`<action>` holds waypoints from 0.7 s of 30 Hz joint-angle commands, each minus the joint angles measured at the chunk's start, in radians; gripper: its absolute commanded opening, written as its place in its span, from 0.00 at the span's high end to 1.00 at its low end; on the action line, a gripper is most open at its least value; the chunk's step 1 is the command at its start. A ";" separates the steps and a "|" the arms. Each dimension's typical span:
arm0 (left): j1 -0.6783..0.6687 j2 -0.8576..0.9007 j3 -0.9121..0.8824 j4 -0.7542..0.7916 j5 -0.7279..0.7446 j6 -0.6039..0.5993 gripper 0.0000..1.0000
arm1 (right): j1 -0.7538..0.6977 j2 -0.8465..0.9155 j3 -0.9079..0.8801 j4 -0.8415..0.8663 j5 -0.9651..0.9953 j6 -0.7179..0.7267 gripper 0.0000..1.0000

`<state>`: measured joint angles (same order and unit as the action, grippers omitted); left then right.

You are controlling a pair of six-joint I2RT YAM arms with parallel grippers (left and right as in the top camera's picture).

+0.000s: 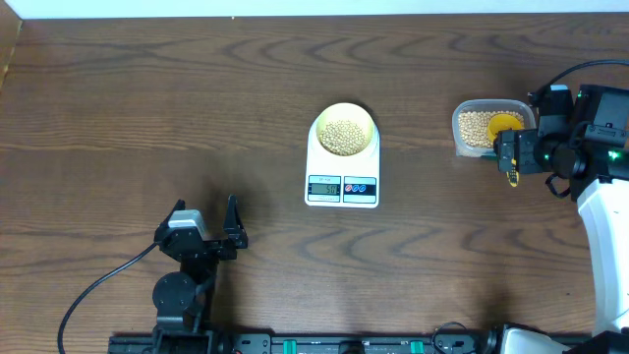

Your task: Scoop item into bowl and weigh 50g on scale

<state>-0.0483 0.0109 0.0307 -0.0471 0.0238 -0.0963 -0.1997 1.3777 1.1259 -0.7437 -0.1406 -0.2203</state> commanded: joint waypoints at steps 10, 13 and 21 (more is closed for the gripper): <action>0.005 -0.007 -0.027 -0.025 -0.009 0.018 0.06 | -0.005 -0.024 0.005 -0.001 0.000 -0.013 0.01; 0.005 -0.007 -0.027 -0.025 -0.009 0.018 0.06 | -0.004 -0.043 -0.026 -0.001 0.000 -0.013 0.01; 0.005 -0.007 -0.027 -0.025 -0.009 0.017 0.06 | -0.004 -0.216 -0.259 0.037 0.093 -0.013 0.01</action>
<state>-0.0483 0.0109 0.0307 -0.0471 0.0238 -0.0963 -0.1997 1.2236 0.9401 -0.7128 -0.0990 -0.2207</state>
